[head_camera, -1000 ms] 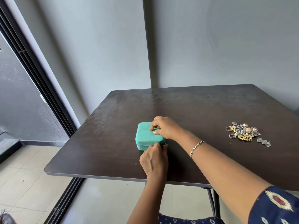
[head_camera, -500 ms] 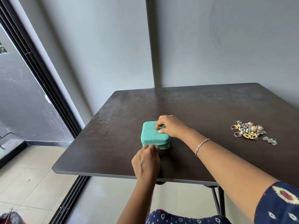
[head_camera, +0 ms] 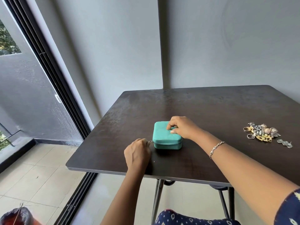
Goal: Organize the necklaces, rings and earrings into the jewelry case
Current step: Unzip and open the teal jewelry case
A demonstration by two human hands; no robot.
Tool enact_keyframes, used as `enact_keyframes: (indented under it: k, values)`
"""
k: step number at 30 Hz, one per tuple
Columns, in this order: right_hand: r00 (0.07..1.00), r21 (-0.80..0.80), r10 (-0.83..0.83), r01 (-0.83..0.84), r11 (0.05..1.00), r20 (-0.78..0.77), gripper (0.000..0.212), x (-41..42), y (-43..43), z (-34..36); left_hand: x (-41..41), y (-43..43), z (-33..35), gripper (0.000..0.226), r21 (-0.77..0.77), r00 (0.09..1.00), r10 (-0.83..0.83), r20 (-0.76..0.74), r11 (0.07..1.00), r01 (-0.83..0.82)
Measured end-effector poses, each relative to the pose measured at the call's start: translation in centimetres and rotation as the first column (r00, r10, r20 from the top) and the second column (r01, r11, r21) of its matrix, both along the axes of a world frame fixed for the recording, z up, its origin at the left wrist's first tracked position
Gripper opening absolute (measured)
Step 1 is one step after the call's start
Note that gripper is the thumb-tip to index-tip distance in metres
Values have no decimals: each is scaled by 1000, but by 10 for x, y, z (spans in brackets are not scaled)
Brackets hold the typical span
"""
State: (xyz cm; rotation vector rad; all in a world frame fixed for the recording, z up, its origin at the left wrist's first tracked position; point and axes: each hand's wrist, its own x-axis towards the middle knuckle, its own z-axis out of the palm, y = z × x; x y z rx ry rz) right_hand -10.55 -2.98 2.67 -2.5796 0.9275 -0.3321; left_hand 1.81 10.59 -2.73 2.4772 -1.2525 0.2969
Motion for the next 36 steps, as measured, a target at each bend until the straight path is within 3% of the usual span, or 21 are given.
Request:
enact_keyframes:
  k: [7,18,28,36]
  values:
    - [1000,16,-11,11,1000,28,23,-1,3,-2,26,-14,2,35,-1,990,-130,56,992,130]
    - [996,15,-18,17,1000,82,21,-3,3,-8,48,-53,6,33,30,985,-175,-1,984,175]
    - [994,23,-1,-1,1000,106,19,-4,2,-12,52,-75,10,25,-19,962,-254,-99,967,253]
    - [994,17,8,-10,1000,109,19,-4,0,-13,48,-96,9,32,-17,923,-320,-213,946,324]
